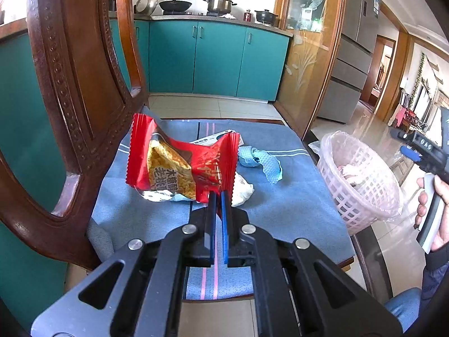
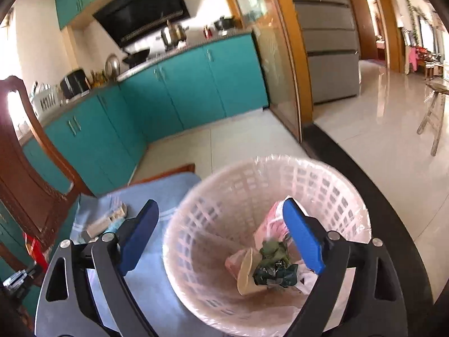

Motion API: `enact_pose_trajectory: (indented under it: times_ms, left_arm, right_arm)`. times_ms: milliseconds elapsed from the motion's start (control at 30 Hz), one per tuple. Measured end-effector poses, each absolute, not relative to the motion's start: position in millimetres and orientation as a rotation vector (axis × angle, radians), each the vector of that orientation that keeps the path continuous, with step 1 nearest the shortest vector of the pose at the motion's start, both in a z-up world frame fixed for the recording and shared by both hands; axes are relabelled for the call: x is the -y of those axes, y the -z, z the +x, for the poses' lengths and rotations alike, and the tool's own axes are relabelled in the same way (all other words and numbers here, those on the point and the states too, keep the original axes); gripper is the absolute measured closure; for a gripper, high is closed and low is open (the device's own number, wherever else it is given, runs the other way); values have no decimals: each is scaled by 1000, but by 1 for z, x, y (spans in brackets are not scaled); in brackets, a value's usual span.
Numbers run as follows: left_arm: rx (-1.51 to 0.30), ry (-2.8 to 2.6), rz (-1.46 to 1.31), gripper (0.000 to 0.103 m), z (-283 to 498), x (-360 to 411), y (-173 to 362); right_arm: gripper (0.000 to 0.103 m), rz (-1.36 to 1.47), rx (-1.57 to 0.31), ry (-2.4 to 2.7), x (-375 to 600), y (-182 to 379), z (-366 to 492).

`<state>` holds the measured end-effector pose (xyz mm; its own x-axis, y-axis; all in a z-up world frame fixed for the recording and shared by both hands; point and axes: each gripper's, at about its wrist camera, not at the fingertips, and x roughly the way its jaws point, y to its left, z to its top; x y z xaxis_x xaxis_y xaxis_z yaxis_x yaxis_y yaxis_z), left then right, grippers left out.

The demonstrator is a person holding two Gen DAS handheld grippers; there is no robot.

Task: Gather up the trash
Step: 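Carry the leaves and red wrapper over the basket and open both tools, then move both open tools back over the chair seat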

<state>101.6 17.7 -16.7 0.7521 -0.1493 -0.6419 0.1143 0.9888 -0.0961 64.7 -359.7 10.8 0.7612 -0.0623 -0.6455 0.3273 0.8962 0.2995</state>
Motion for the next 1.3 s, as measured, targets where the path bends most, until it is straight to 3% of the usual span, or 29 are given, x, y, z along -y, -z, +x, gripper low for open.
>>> enact_pose_trajectory:
  times_ms: [500, 1067, 1100, 1200, 1300]
  left_arm:
    - [-708, 216, 7, 98, 103, 18, 12]
    - [-632, 645, 80, 95, 149, 265, -8]
    - [-628, 677, 66, 88, 152, 273, -7]
    - [-620, 630, 75, 29, 158, 290, 2]
    - [-629, 574, 27, 24, 156, 271, 6]
  right_arm:
    - [8, 300, -533, 64, 284, -41, 55]
    - [8, 499, -312, 297, 380, -58, 8]
    - [8, 514, -309, 349, 389, -57, 4]
    - [8, 564, -297, 414, 411, -53, -5]
    - [8, 563, -304, 419, 419, -52, -6]
